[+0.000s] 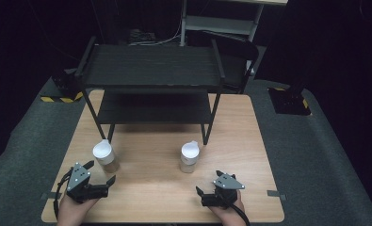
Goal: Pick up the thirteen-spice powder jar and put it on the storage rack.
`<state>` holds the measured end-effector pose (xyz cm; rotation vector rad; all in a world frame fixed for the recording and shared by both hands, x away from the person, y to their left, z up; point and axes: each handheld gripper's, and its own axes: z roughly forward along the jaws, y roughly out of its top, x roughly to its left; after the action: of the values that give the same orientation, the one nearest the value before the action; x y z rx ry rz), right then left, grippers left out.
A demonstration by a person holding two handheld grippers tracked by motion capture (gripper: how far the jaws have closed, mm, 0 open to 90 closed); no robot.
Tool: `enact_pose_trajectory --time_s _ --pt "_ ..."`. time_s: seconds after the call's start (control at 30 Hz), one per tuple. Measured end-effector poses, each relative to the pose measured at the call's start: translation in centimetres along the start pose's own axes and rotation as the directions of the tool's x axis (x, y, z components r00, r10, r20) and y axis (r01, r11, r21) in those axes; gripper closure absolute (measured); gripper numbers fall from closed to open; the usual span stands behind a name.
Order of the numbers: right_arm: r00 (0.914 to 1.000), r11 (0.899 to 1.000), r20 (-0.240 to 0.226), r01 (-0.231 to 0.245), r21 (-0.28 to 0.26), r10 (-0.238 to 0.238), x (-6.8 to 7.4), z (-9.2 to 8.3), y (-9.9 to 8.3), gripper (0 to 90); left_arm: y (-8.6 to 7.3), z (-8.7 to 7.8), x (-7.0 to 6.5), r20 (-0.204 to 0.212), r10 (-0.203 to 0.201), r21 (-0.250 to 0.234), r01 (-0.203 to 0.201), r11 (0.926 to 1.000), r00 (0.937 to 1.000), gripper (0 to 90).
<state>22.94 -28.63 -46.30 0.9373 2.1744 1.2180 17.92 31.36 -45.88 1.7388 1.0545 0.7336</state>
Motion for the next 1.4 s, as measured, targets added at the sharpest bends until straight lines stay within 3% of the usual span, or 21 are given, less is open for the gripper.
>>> enact_pose_trajectory --time_s 0.1,0.37,0.77,1.03,1.4 --pt "1.0 1.0 -0.002 0.003 0.003 -0.003 0.0 0.0 0.1 0.0 0.2 0.2 -0.1 -0.013 0.018 0.01 -0.018 0.9998 0.9997 0.9" --pt "1.0 1.0 -0.004 0.003 0.003 -0.003 0.0 0.0 0.1 0.0 0.4 0.6 0.4 -0.026 0.013 0.007 -0.013 0.9999 0.9996 1.0" --pt "1.0 1.0 -0.003 0.005 0.002 -0.005 0.0 0.0 0.0 0.0 0.3 1.9 1.5 -0.015 -0.042 -0.033 0.041 0.9986 0.999 2.9" --pt "1.0 1.0 -0.004 0.006 0.0 -0.006 0.0 0.0 0.0 0.0 0.3 3.1 2.3 -0.007 -0.076 -0.03 0.076 0.9967 0.9971 7.8" --pt "1.0 1.0 -0.005 0.008 0.001 -0.008 0.0 0.0 0.0 0.0 -0.4 3.5 2.1 -0.025 -0.05 -0.08 0.048 0.9956 0.9984 18.0"
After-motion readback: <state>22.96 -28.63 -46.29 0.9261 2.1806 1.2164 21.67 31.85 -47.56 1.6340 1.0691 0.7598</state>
